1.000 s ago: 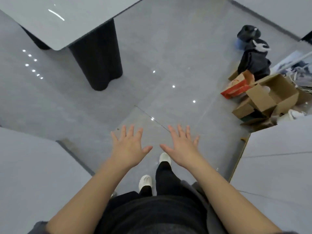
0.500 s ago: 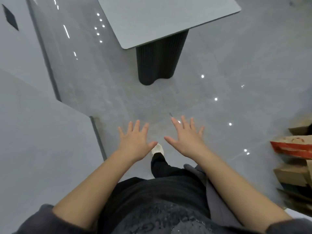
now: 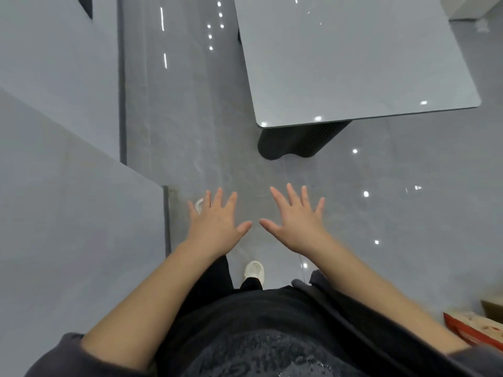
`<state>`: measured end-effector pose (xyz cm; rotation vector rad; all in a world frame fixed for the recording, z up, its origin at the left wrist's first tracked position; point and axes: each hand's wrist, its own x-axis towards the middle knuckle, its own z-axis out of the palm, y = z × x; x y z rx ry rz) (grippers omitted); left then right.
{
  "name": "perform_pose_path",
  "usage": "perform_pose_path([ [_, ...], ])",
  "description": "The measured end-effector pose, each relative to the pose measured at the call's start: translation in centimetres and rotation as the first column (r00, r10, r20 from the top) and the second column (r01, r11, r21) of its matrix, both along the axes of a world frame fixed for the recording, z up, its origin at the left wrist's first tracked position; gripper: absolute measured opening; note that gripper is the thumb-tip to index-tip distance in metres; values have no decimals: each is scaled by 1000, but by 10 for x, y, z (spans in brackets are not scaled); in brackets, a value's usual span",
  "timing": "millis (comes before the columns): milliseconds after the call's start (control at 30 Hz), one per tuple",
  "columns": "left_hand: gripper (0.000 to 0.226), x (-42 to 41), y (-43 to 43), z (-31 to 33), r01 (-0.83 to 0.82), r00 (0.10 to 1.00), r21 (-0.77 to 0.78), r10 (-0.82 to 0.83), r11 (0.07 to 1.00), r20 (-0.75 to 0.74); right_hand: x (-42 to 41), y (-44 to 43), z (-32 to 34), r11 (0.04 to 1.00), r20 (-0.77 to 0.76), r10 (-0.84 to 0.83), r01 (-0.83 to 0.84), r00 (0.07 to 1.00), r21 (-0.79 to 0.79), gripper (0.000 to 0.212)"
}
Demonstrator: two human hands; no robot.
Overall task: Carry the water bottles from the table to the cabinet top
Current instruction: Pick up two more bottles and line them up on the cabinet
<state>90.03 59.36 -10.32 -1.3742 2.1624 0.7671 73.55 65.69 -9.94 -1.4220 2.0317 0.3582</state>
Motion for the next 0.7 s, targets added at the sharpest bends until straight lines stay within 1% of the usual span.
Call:
perform_pose_path([
  [100, 78, -1, -56, -7, 30, 1000, 7, -30, 1000, -4, 2, -51, -4, 1000, -16, -18, 18, 1000, 2, 78],
  [267, 78, 5, -157, -2, 125, 992, 27, -125, 992, -1, 10, -137, 3, 985, -4, -172, 172, 985, 10, 78],
  [400, 78, 8, -224, 8, 176, 984, 8, -176, 984, -4, 17, -193, 10, 974, 4, -225, 225, 974, -35, 78],
  [700, 77, -15, -314, 19, 210, 978, 19, -210, 977, -10, 0, -285, 8, 950, 42, -308, 310, 950, -44, 78],
])
